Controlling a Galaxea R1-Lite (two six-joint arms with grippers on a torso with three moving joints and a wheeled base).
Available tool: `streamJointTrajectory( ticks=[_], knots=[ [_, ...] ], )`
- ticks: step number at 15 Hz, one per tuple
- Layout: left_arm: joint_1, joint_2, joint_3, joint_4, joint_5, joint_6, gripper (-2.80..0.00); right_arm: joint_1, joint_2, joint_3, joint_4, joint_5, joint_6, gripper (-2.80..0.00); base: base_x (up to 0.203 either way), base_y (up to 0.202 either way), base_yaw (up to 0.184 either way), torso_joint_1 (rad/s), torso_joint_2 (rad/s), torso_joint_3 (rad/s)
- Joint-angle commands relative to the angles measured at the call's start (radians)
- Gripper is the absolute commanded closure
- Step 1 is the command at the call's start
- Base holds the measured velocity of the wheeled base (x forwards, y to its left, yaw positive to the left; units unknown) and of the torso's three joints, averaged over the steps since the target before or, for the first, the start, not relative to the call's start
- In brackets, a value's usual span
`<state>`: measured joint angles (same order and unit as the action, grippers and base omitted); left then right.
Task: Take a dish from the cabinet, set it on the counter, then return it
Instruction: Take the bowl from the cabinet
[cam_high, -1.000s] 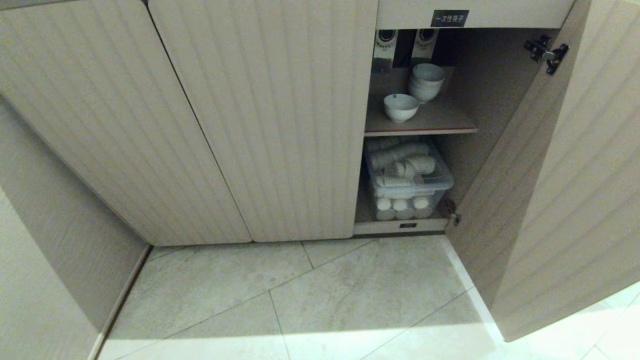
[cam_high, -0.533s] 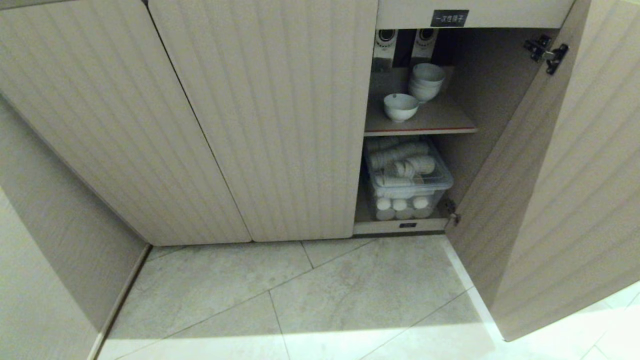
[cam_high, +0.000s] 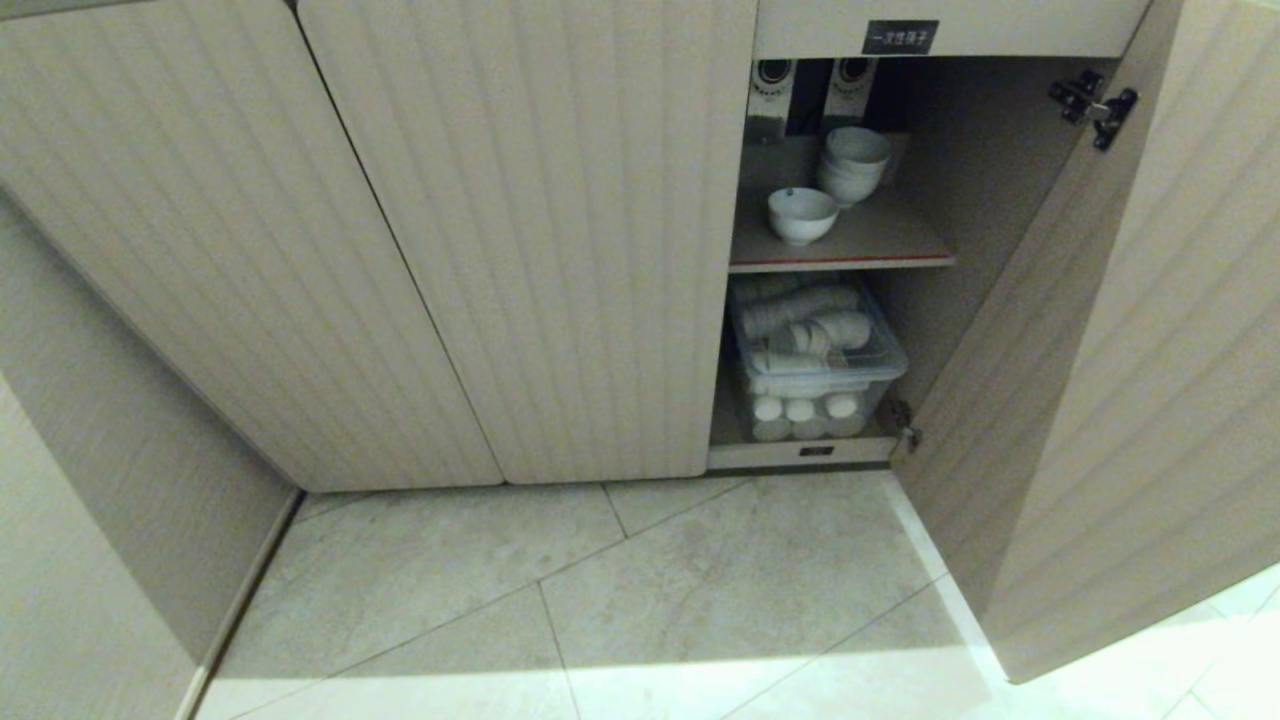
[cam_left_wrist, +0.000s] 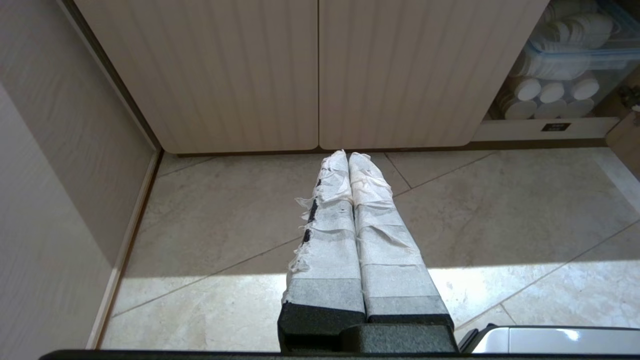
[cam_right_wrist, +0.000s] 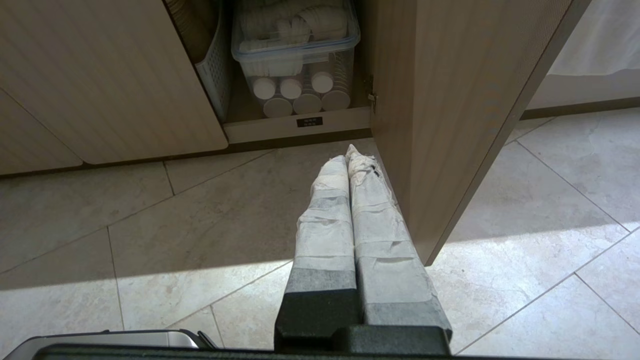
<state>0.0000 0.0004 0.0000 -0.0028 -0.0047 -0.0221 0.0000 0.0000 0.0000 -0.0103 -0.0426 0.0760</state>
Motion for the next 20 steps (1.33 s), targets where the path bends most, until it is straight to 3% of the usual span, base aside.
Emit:
streamJointTrajectory(
  ticks=[1,5,20],
  knots=[
    [0.000,0.000,0.000,0.000,0.000,-0.001,0.00,0.000,0.000,0.000,0.000,0.000,0.001,0.00,0.000,0.000,0.000,0.000,0.00,0.000],
    [0.000,0.000,0.000,0.000,0.000,-0.001,0.00,0.000,0.000,0.000,0.000,0.000,0.001,0.00,0.030,0.000,0.000,0.000,0.00,0.000],
    [0.000,0.000,0.000,0.000,0.000,-0.002,0.00,0.000,0.000,0.000,0.000,0.000,0.001,0.00,0.197,0.000,0.001,0.003,0.00,0.002]
  ],
)
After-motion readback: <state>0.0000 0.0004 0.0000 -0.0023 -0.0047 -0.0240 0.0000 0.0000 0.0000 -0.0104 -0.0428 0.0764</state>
